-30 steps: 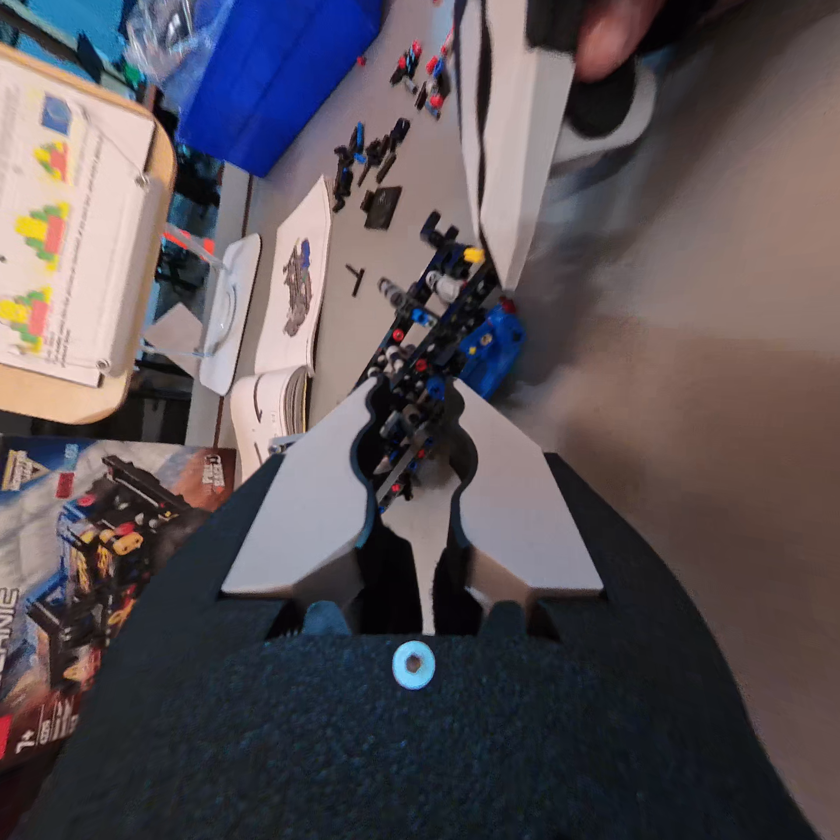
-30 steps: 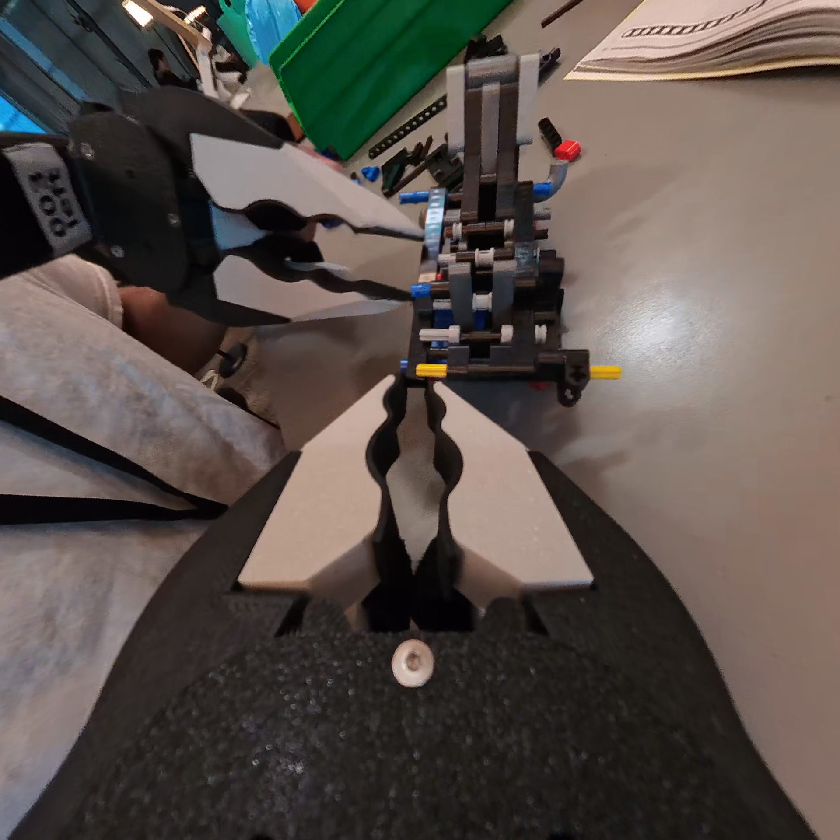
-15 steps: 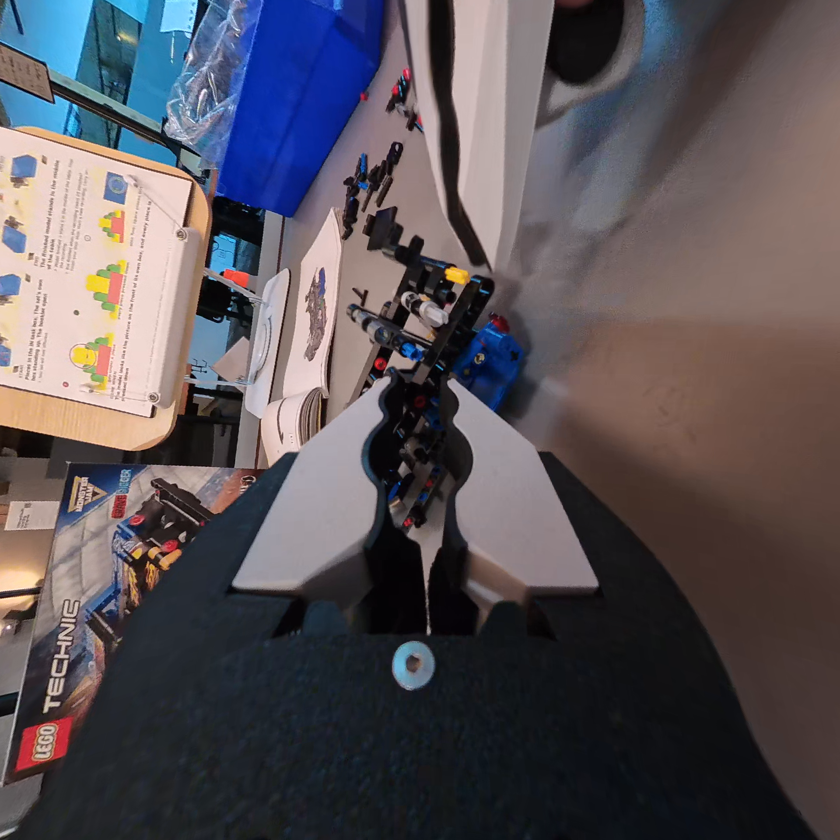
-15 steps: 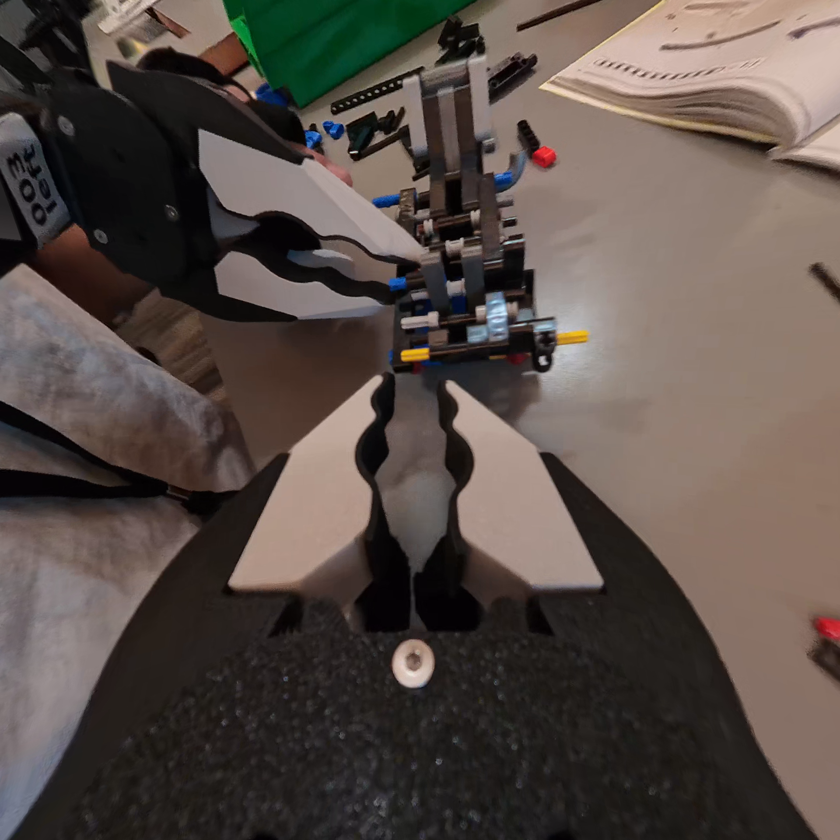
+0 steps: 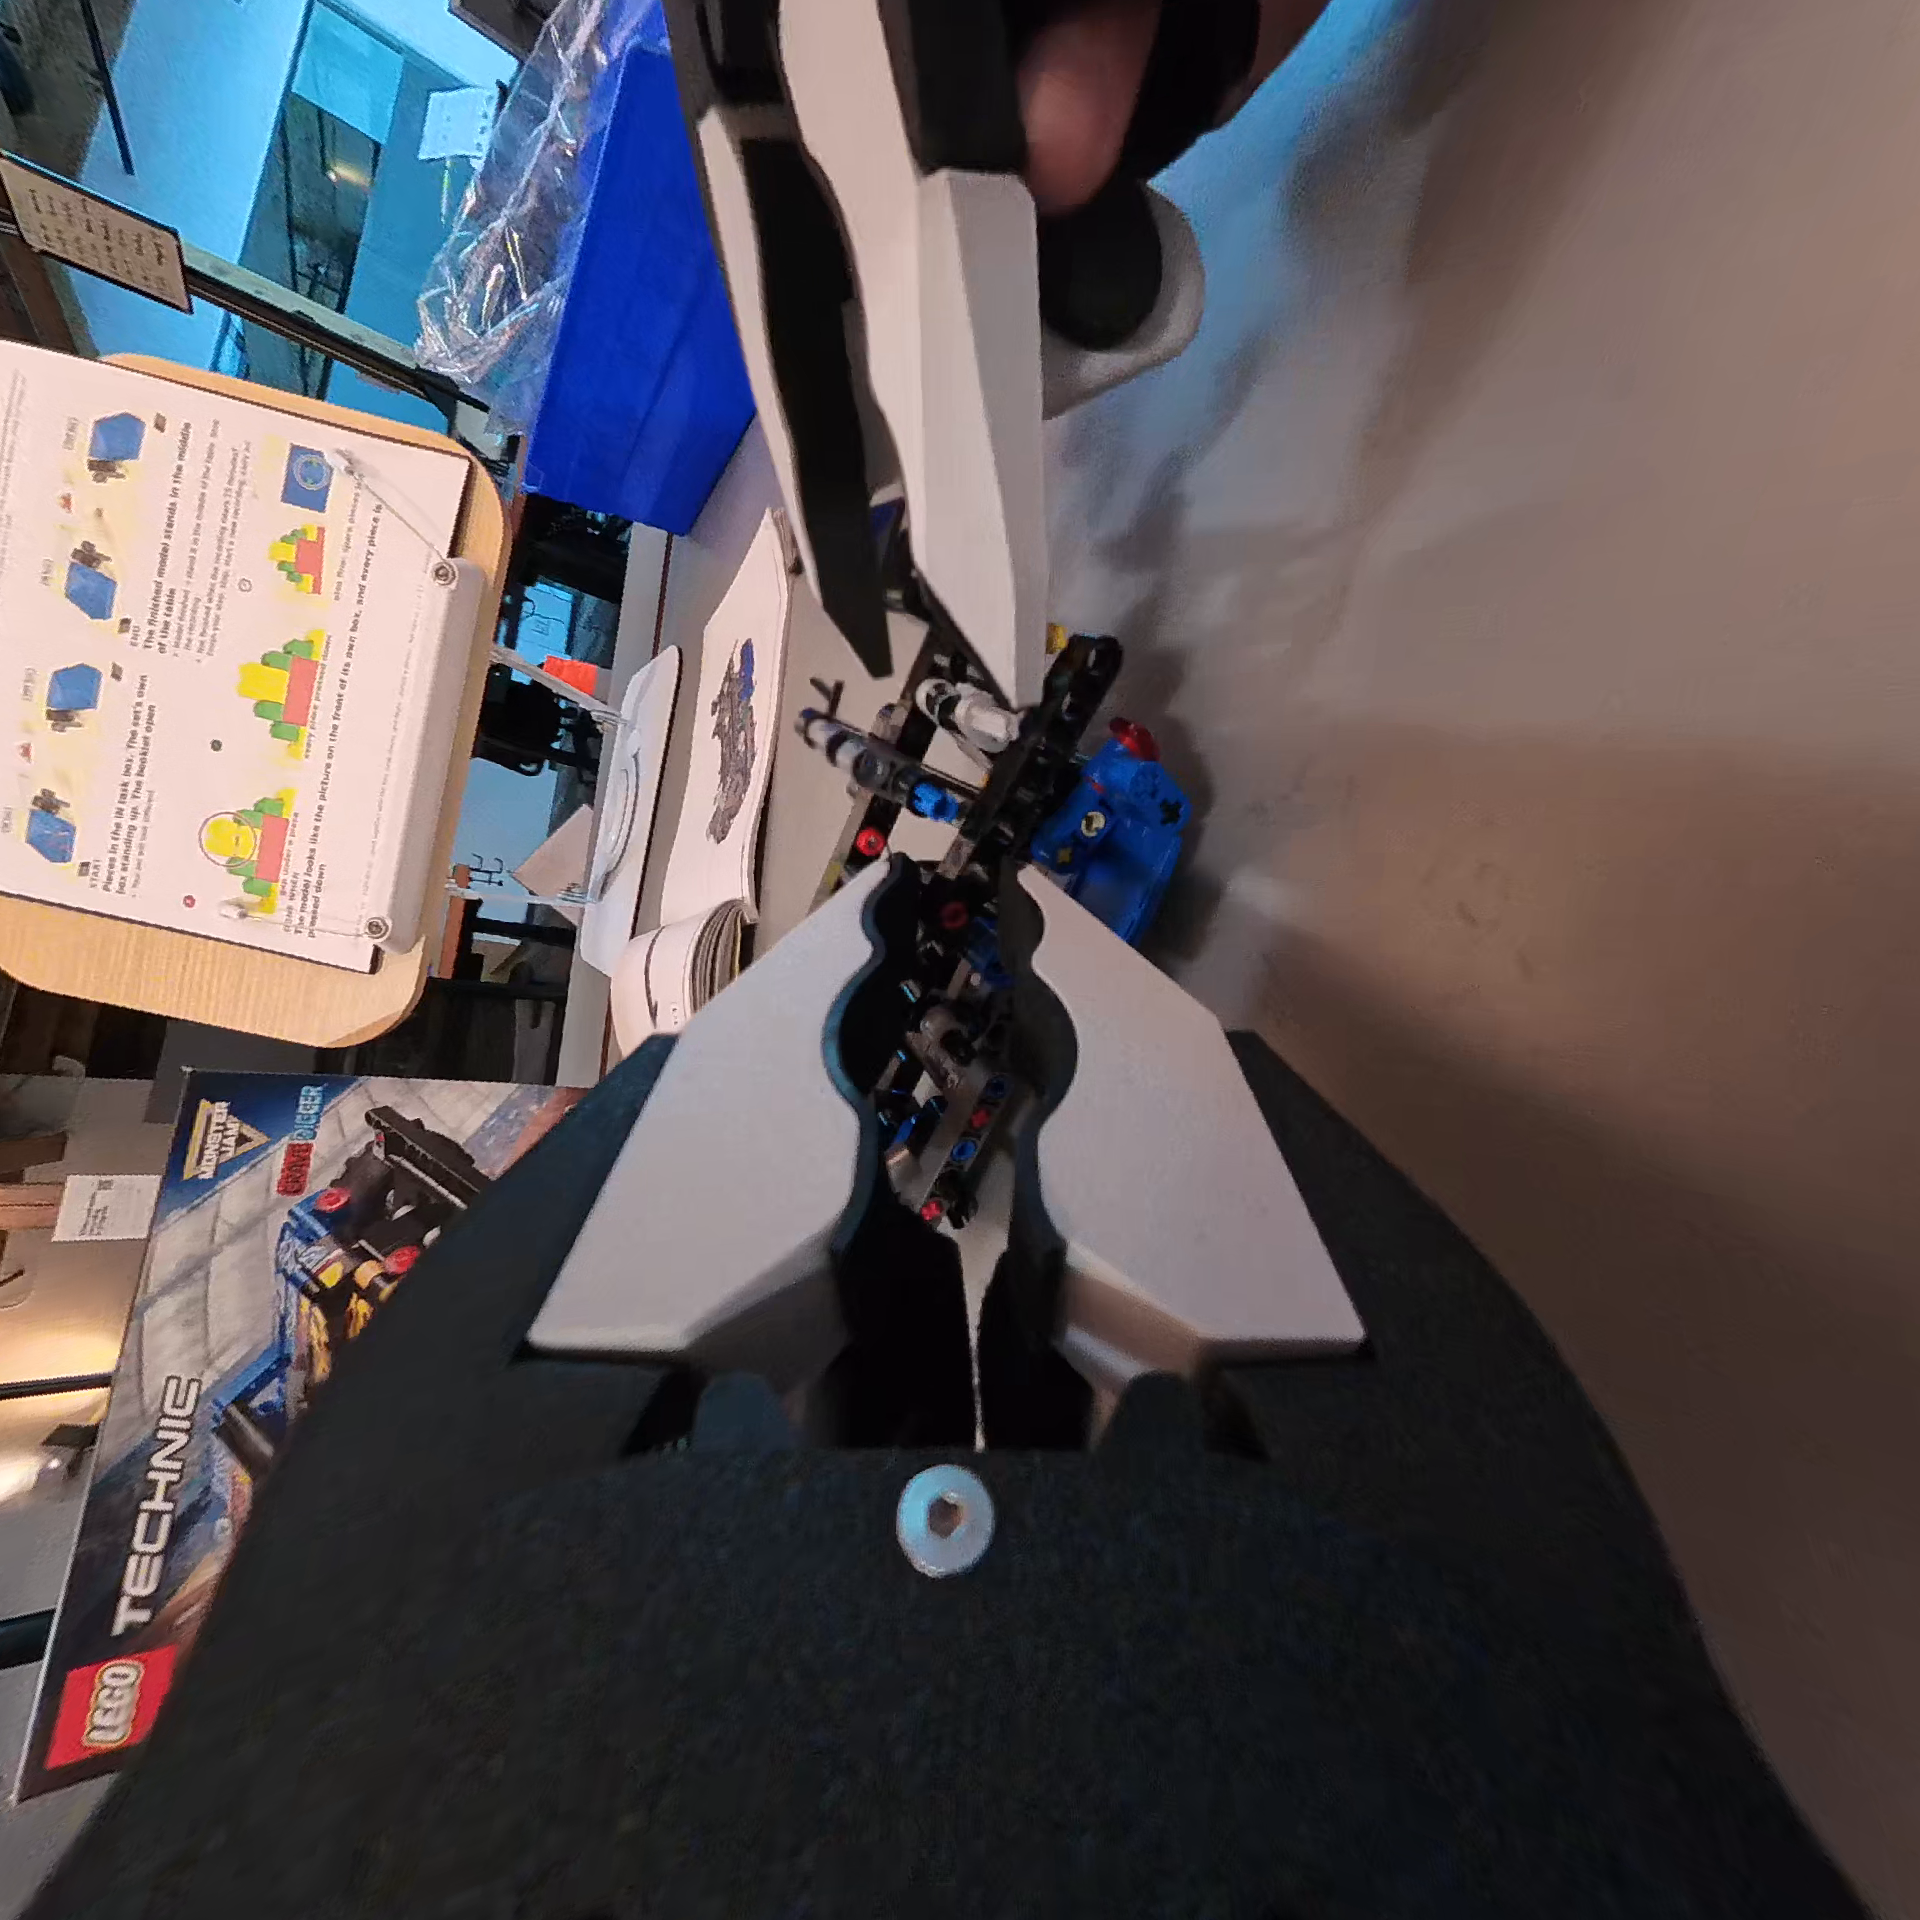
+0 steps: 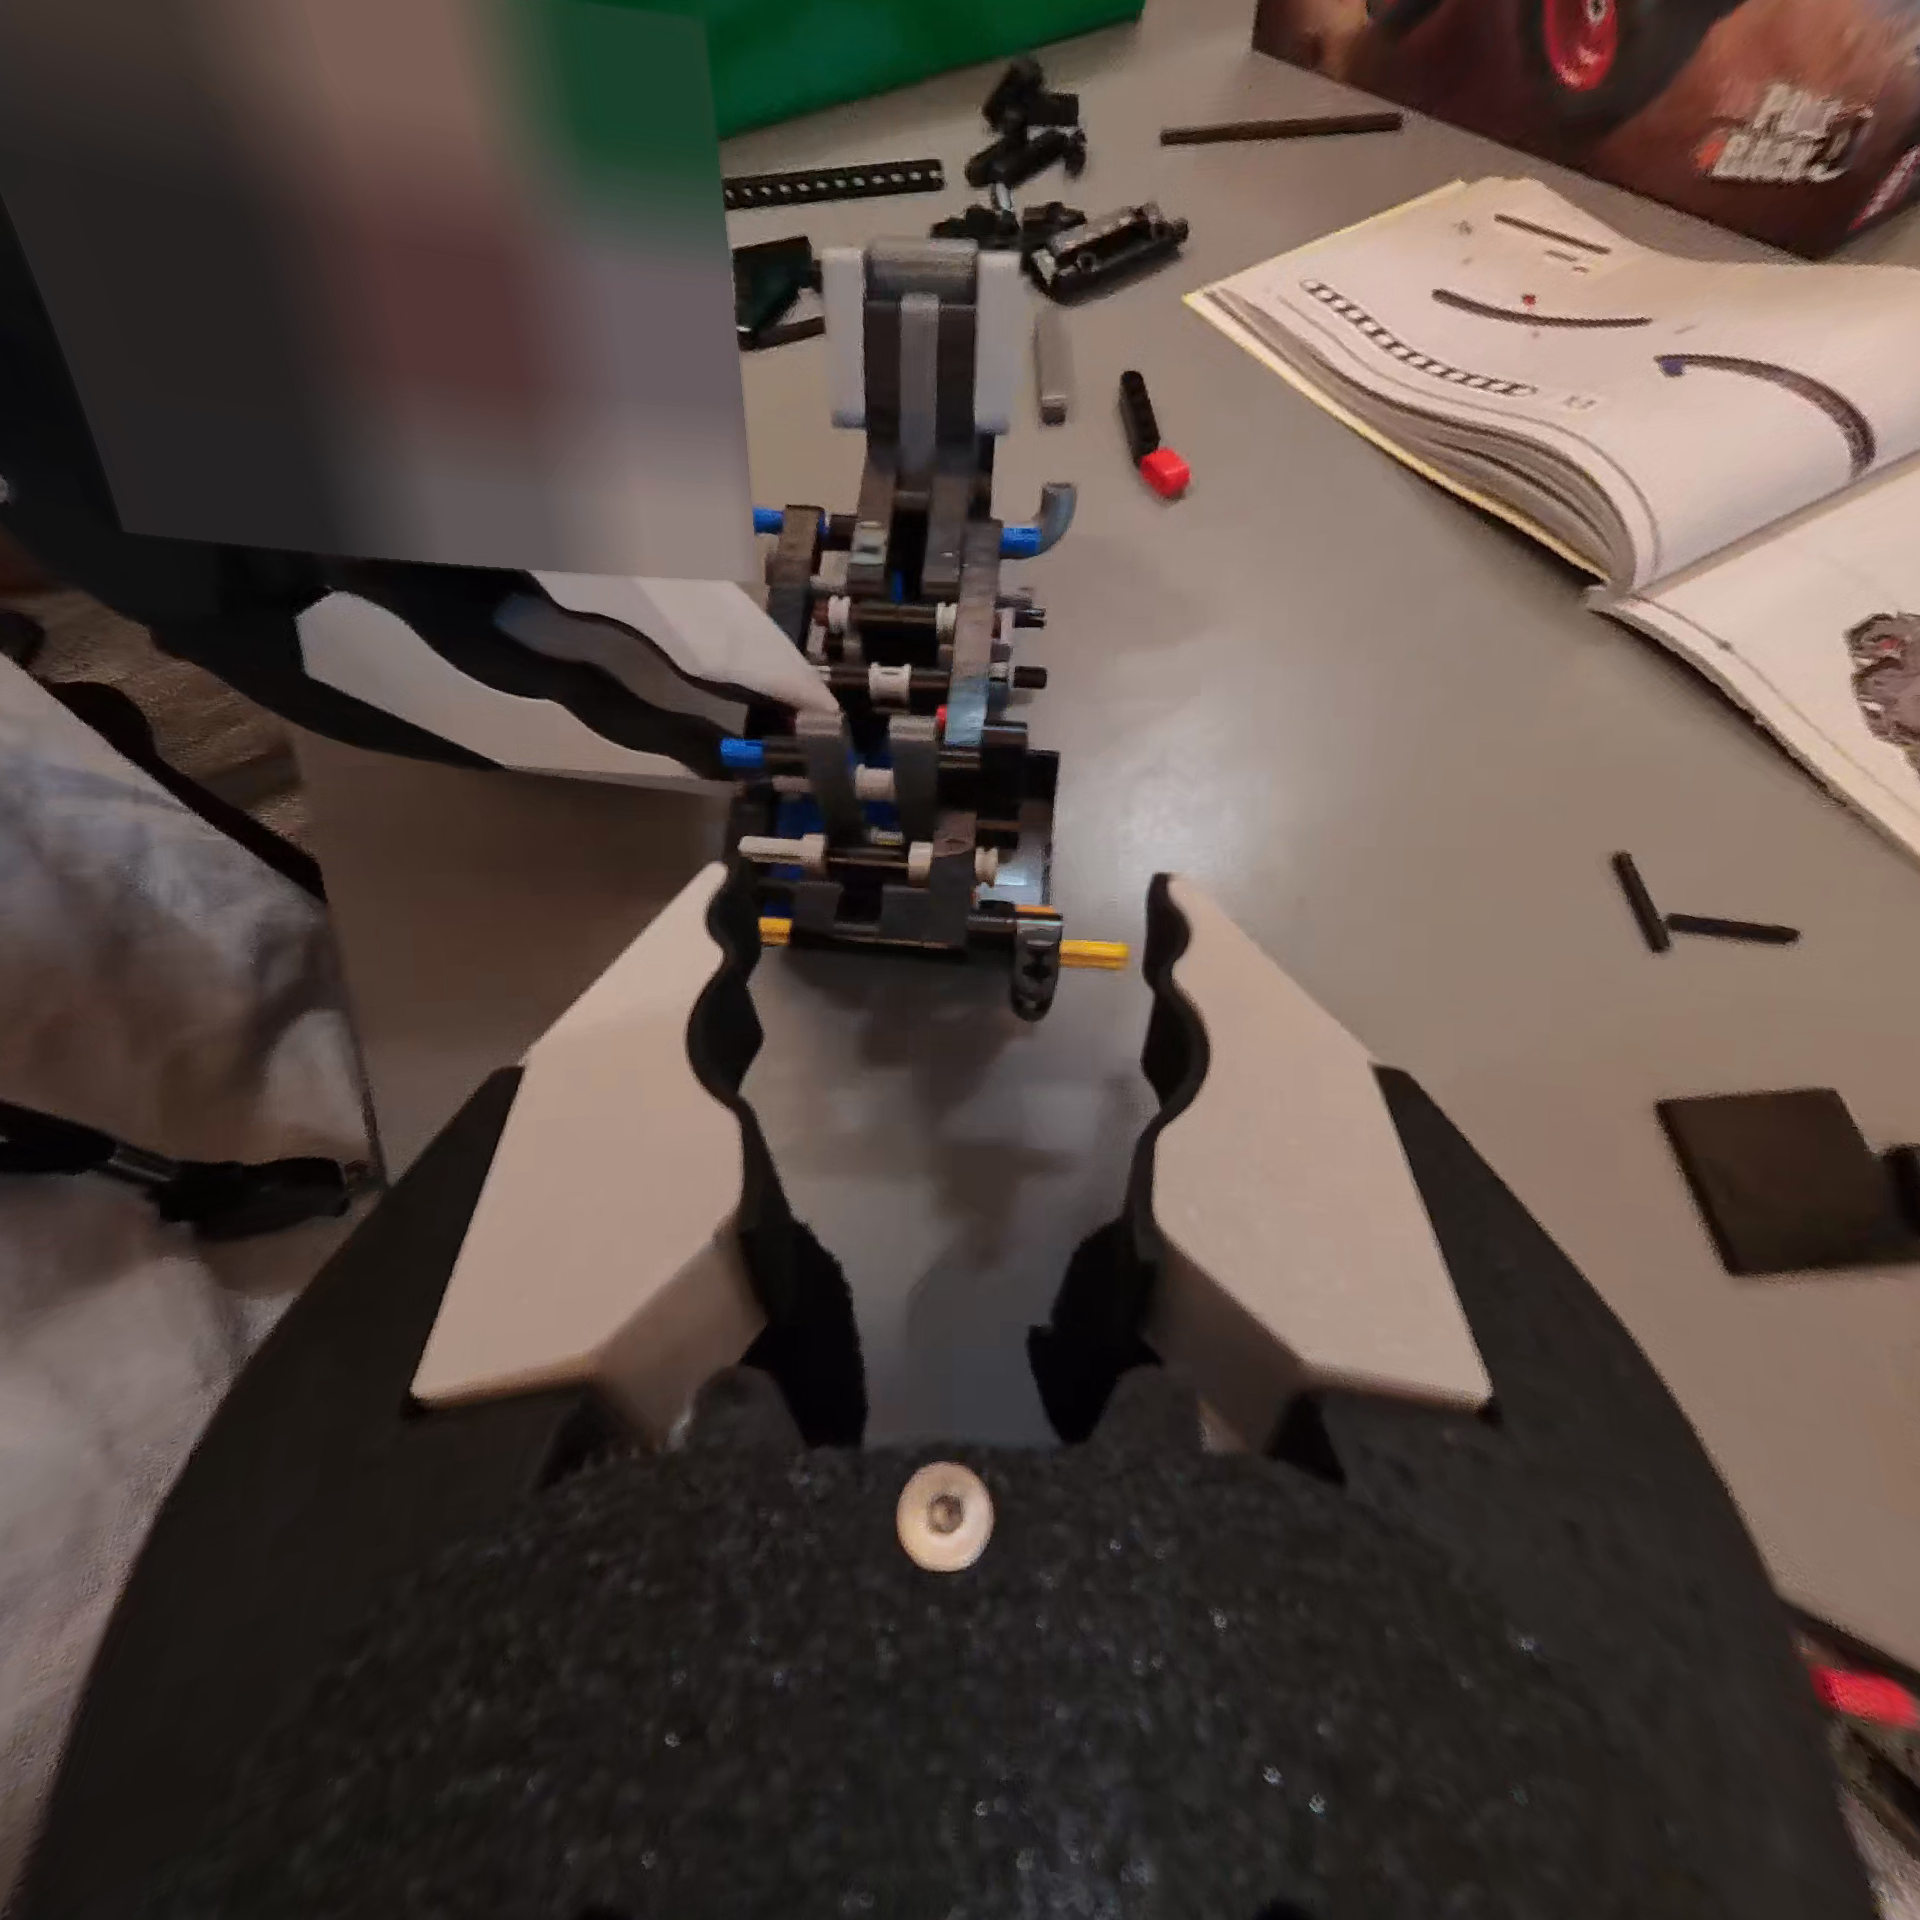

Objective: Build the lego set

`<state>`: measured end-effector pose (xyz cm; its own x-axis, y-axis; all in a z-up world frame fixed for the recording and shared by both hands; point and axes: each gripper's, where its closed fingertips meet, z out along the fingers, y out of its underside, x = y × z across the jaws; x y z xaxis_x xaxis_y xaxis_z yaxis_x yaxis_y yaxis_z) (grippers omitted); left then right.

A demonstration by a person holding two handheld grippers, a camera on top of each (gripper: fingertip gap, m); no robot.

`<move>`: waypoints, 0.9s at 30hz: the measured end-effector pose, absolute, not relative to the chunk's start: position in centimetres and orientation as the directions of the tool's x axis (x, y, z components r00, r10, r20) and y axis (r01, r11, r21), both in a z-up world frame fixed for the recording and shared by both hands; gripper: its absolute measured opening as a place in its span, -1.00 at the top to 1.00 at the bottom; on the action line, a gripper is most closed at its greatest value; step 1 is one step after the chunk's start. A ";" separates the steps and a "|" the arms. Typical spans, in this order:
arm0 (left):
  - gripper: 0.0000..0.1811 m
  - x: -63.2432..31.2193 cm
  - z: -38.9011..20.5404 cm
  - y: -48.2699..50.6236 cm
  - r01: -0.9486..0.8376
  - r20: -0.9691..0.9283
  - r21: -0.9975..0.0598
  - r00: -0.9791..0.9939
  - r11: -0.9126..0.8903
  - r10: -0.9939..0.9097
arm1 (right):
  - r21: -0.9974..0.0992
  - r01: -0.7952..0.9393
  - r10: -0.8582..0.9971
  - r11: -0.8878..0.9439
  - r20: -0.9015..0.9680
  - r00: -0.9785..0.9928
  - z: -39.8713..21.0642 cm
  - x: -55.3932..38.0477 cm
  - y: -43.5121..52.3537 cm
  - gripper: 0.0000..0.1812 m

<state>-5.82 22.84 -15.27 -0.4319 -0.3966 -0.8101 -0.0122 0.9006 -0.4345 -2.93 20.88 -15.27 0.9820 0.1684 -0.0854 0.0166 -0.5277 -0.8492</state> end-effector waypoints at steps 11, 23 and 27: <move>0.89 -6.1 -14.8 23.4 -0.013 -0.825 -0.437 -0.393 0.899 -0.407 | -0.827 0.010 0.213 -0.563 -0.133 0.968 -15.4 -3.6 21.3 0.37; 0.89 -5.6 -14.9 23.1 -0.026 -0.837 -0.417 -0.379 0.909 -0.395 | -0.877 0.071 0.260 -0.476 -0.063 0.964 -14.7 -3.8 20.4 0.06; 0.89 -5.6 -14.9 23.1 -0.030 -0.836 -0.420 -0.377 0.907 -0.399 | -0.867 0.115 0.225 -0.484 0.003 0.974 -15.2 -3.7 20.8 0.14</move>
